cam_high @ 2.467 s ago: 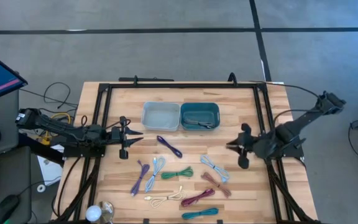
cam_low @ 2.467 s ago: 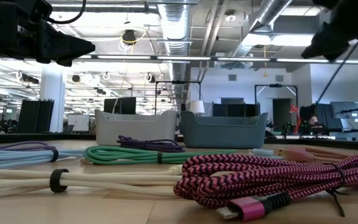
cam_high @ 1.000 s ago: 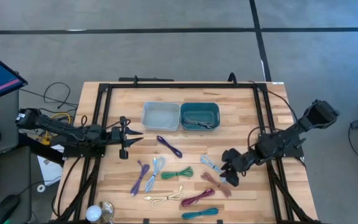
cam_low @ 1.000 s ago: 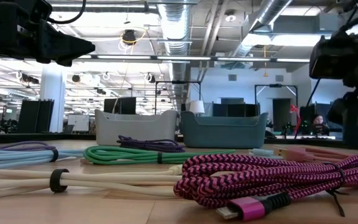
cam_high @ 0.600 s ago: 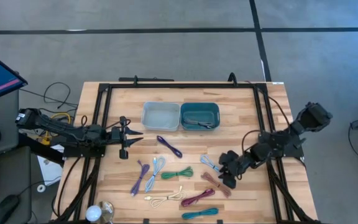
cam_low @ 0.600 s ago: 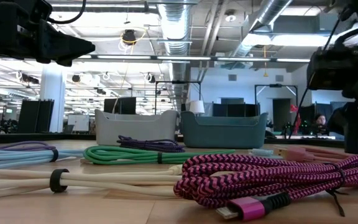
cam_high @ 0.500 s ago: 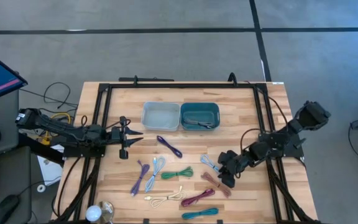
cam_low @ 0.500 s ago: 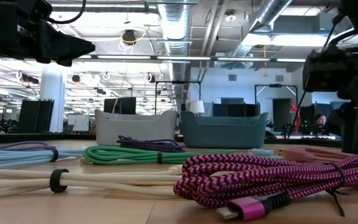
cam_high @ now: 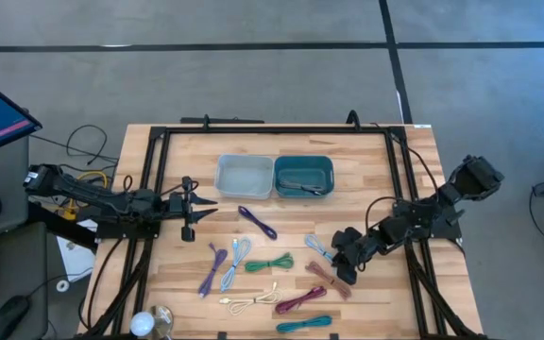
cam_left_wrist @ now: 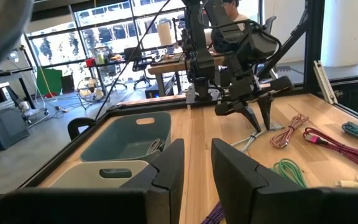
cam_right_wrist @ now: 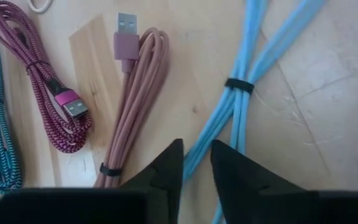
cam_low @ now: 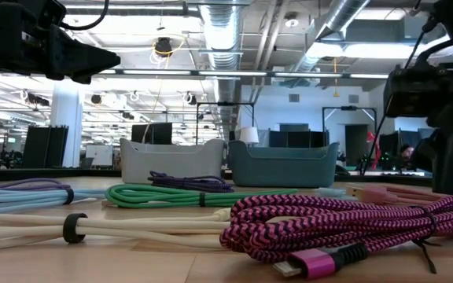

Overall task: Pick & Place USB Port
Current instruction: Put the right light blue charger cable into the white bin

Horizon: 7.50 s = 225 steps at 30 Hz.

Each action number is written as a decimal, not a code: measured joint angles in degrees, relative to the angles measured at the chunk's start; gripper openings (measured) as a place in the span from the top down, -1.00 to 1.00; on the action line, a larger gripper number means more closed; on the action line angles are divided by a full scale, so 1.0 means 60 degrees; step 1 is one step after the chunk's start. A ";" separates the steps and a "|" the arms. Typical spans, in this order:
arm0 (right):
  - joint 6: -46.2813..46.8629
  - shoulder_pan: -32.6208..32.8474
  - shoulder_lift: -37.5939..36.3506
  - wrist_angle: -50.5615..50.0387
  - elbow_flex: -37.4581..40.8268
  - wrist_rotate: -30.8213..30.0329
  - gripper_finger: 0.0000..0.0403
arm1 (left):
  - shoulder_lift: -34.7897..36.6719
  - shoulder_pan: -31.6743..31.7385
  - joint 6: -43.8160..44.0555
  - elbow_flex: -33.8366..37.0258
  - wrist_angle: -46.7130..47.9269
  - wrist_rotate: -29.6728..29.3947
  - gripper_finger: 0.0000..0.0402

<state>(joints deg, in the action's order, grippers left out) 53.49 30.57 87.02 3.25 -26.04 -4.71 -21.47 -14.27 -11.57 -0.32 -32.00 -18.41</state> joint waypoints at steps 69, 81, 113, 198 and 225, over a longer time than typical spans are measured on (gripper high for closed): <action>-0.9254 -0.4590 0.0328 0.0599 -0.4454 0.0076 1.00 | -0.3586 0.0769 0.1725 -0.1342 -0.0769 0.0134 0.21; -0.9490 -0.4817 0.0671 0.0585 -0.4827 0.0060 1.00 | -0.4651 0.1142 0.2243 -0.1490 -0.2159 0.1934 0.21; -0.9519 -0.4991 0.0703 0.1087 -0.4812 0.0062 1.00 | -0.4648 0.1145 0.2339 -0.1490 -0.2485 0.2045 0.21; -0.9154 -0.3989 -0.3226 -0.3029 -0.4816 0.0037 0.33 | -0.6160 0.5929 0.2841 -0.0448 -0.3991 0.3220 0.97; -0.9151 -0.3974 -0.3402 -0.3738 -0.4812 0.0037 0.40 | -0.6546 0.5928 0.3504 -0.0448 -0.4732 0.3593 0.12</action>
<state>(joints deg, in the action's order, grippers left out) -1.41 6.72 66.61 -19.17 -54.92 -4.49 -60.75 21.30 9.45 -3.01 -60.39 3.15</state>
